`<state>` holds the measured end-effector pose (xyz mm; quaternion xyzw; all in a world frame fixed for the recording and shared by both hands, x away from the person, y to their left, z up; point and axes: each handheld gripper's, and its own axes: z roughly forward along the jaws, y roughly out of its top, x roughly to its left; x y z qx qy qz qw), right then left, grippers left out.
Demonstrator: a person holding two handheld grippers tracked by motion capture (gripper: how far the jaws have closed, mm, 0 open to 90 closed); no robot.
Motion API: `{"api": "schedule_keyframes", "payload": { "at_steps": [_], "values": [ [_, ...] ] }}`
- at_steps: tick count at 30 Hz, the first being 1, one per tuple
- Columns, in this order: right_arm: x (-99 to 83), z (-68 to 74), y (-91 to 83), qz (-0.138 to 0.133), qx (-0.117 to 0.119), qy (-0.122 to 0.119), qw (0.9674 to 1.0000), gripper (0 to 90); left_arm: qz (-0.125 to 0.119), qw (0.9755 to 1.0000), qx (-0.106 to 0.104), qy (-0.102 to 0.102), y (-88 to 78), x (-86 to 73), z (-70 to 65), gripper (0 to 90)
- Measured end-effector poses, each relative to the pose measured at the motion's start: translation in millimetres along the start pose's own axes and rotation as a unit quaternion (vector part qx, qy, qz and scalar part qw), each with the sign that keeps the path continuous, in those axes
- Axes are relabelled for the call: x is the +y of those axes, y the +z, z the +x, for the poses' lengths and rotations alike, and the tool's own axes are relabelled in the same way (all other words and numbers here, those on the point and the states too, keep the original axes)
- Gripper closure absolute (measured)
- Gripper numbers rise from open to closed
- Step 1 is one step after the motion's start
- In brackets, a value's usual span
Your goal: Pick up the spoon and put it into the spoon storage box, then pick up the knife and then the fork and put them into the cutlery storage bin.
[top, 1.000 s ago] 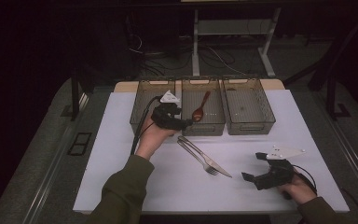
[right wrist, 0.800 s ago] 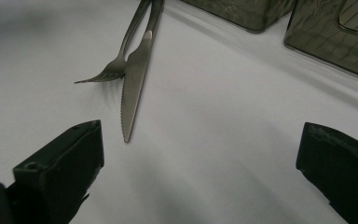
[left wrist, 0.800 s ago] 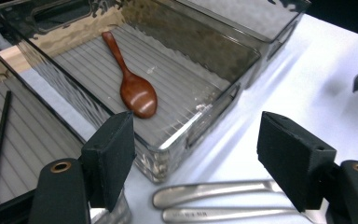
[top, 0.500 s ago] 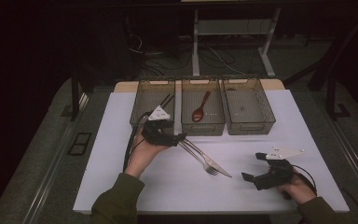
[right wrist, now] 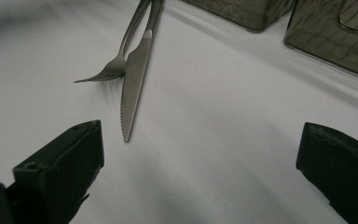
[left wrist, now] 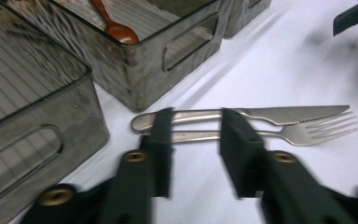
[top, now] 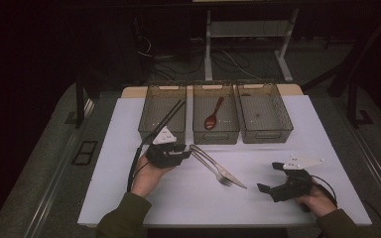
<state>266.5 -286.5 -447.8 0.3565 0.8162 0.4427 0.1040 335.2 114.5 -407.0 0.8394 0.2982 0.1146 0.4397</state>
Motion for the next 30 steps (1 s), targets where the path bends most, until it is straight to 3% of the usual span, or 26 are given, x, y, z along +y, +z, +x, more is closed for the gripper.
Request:
{"api": "schedule_keyframes", "payload": {
  "at_steps": [4,18,30],
  "values": [
    [0.0,-0.3,0.2,0.001,0.0,-0.001,1.0,0.2,0.01,0.9999,-0.008,0.005,9.0,-1.0,0.0,88.5],
    [0.1,-1.3,0.8,0.002,-0.001,0.001,1.0,0.2,0.047,0.9985,-0.024,0.013,53.8,4.8,6.1,88.7],
    [0.0,-1.1,0.2,0.001,0.0,-0.001,1.0,0.2,0.073,0.9969,-0.015,0.025,73.2,2.0,6.4,88.7]
  ]
}}
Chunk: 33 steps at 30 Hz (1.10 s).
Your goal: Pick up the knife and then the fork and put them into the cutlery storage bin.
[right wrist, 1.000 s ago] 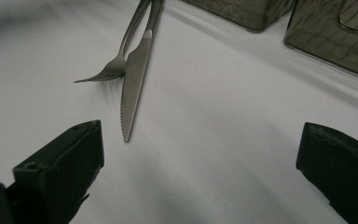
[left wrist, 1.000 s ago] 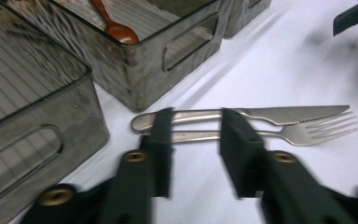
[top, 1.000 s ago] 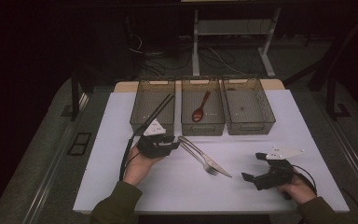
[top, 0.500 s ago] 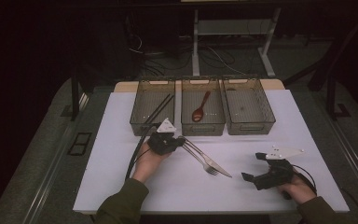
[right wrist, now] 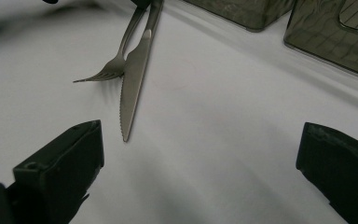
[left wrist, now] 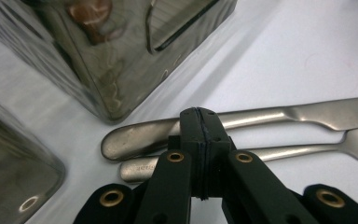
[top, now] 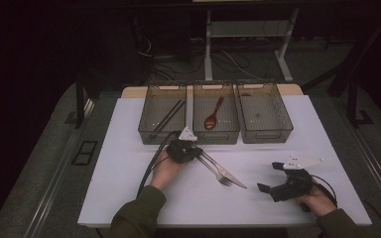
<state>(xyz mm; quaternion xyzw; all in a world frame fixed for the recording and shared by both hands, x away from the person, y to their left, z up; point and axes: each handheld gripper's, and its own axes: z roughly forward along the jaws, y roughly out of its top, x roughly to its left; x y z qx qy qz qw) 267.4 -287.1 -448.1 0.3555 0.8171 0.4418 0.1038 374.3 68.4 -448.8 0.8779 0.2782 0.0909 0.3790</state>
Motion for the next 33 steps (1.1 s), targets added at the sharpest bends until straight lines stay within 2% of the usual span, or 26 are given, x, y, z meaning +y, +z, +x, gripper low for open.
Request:
{"api": "schedule_keyframes", "payload": {
  "at_steps": [4,10,16,18,22,24,25,33],
  "values": [
    [0.0,0.2,0.4,0.0,0.0,0.0,1.0,0.2,0.003,0.9999,0.004,0.01,0.9,0.7,-1.1,88.8],
    [0.0,0.4,0.3,0.001,0.0,-0.001,1.0,0.2,0.023,0.9995,0.009,0.02,1.4,4.0,-3.8,88.9],
    [0.0,0.2,0.0,0.0,0.0,0.0,1.0,0.2,0.032,0.9993,0.003,0.019,-1.6,2.5,-4.0,88.9],
    [0.0,0.1,-0.1,0.0,0.0,0.0,1.0,0.2,0.034,0.9993,0.002,0.013,-3.8,1.1,-4.7,88.9],
    [0.0,0.1,-0.1,0.0,0.0,0.0,1.0,0.2,0.044,0.9989,-0.001,0.018,-10.3,-2.5,-1.8,88.9],
    [0.0,0.1,-0.1,0.0,0.0,0.0,1.0,0.2,0.05,0.9987,-0.003,0.011,-14.1,-5.2,-1.9,88.9],
    [0.0,0.1,-0.1,0.0,0.0,0.0,1.0,0.2,0.052,0.9985,-0.004,0.018,-15.9,-5.9,-0.6,88.9],
    [0.0,-0.1,-0.2,0.0,0.0,0.0,1.0,0.2,0.07,0.9973,-0.014,0.018,-29.4,-15.0,-3.2,88.9]
  ]
}}
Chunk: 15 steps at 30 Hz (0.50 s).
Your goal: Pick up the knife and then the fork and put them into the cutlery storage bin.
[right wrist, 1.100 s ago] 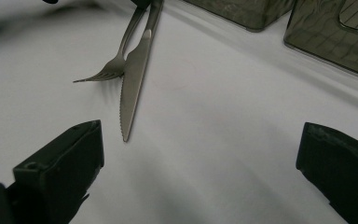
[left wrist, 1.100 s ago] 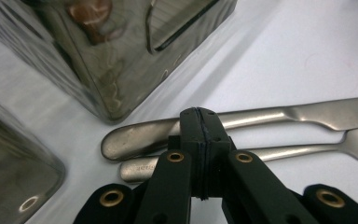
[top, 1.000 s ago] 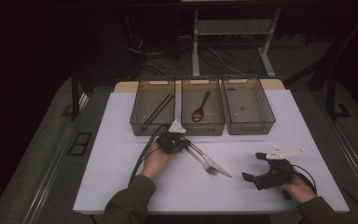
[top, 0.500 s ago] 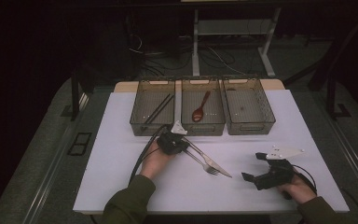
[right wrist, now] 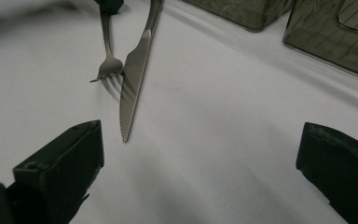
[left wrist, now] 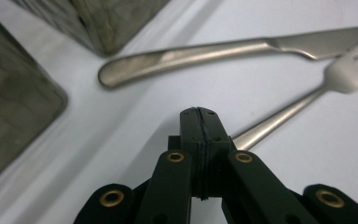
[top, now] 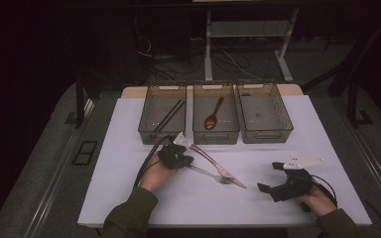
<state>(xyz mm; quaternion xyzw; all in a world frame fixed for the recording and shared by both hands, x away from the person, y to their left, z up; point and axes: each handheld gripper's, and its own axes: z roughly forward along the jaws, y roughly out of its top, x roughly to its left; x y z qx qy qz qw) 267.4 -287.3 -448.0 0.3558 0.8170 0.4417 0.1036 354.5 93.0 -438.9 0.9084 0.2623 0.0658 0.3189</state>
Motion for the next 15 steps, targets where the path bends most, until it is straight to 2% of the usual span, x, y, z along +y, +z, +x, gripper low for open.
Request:
{"api": "schedule_keyframes", "payload": {
  "at_steps": [5,13,15],
  "values": [
    [0.0,0.1,0.1,0.0,0.0,0.0,1.0,0.2,0.009,0.9999,-0.006,-0.001,-7.7,-7.4,-5.6,88.8],
    [0.0,0.1,0.4,0.0,0.0,-0.001,1.0,0.2,0.008,0.9993,-0.036,-0.012,-18.6,-23.4,-19.1,88.8],
    [0.0,0.1,0.4,0.001,-0.001,-0.001,1.0,0.2,0.01,0.9991,-0.042,-0.005,-21.4,-26.8,-21.8,88.8]
  ]
}}
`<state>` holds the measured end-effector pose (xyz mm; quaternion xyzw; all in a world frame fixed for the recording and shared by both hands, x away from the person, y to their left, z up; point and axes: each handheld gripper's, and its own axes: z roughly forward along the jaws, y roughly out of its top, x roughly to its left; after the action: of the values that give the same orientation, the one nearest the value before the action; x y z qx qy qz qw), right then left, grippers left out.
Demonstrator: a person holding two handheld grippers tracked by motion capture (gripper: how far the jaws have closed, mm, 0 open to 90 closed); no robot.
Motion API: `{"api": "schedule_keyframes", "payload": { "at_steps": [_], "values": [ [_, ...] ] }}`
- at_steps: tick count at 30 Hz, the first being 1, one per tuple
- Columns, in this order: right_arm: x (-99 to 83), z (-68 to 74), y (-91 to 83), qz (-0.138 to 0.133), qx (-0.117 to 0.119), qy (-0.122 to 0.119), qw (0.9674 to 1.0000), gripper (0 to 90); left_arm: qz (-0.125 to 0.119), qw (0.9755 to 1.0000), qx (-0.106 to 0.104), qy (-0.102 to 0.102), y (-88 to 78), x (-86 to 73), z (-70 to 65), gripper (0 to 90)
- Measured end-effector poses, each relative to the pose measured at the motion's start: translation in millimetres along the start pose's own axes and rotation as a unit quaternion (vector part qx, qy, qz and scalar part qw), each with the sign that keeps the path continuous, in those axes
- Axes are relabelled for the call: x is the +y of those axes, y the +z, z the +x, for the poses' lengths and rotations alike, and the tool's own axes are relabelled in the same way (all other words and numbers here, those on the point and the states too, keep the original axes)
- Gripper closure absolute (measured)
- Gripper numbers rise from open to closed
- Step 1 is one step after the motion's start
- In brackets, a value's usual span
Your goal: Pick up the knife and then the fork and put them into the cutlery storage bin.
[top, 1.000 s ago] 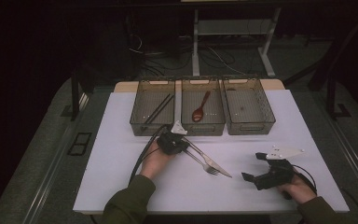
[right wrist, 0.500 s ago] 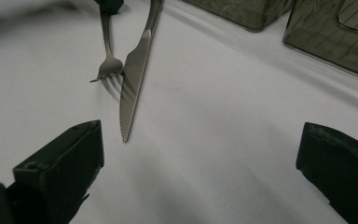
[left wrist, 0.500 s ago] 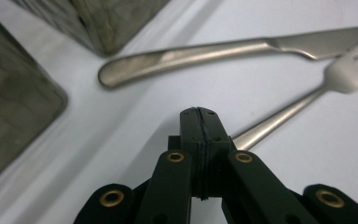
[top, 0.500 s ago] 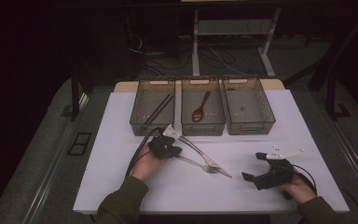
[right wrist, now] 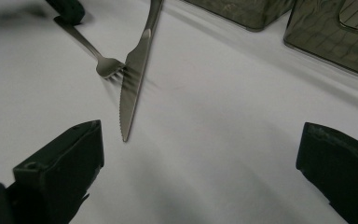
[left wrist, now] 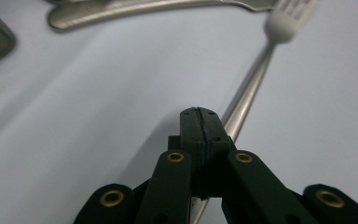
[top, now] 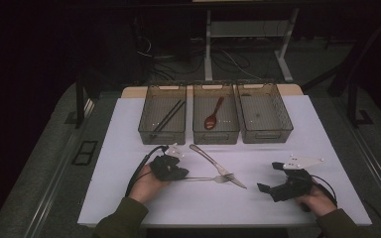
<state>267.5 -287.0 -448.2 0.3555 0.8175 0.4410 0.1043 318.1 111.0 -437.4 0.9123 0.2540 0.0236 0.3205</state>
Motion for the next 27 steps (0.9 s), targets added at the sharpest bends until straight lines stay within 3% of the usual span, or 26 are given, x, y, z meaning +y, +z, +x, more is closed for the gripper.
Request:
{"api": "schedule_keyframes", "payload": {
  "at_steps": [5,7,11,16,19,27],
  "values": [
    [0.0,0.1,0.2,0.0,0.0,0.0,1.0,0.2,-0.008,0.9999,-0.011,0.007,-5.2,-9.4,-7.2,88.7],
    [0.1,0.1,0.4,0.0,0.001,0.0,1.0,0.2,-0.027,0.9995,-0.013,0.006,-7.1,-8.7,-8.0,88.6],
    [0.1,0.5,0.7,0.001,0.001,-0.001,1.0,0.2,-0.082,0.9957,-0.035,0.026,-9.2,-0.9,-15.8,80.2],
    [0.0,0.4,1.3,0.004,0.001,0.0,1.0,0.2,-0.103,0.9921,-0.046,0.057,3.2,9.9,-26.5,75.3],
    [-0.1,0.7,1.3,0.003,0.001,-0.001,1.0,0.2,-0.106,0.9905,-0.063,0.062,16.0,15.1,-28.1,74.5],
    [-0.1,0.5,1.3,0.003,0.002,-0.002,1.0,0.2,-0.088,0.9915,-0.067,0.068,34.2,15.8,-23.8,75.5]
  ]
}}
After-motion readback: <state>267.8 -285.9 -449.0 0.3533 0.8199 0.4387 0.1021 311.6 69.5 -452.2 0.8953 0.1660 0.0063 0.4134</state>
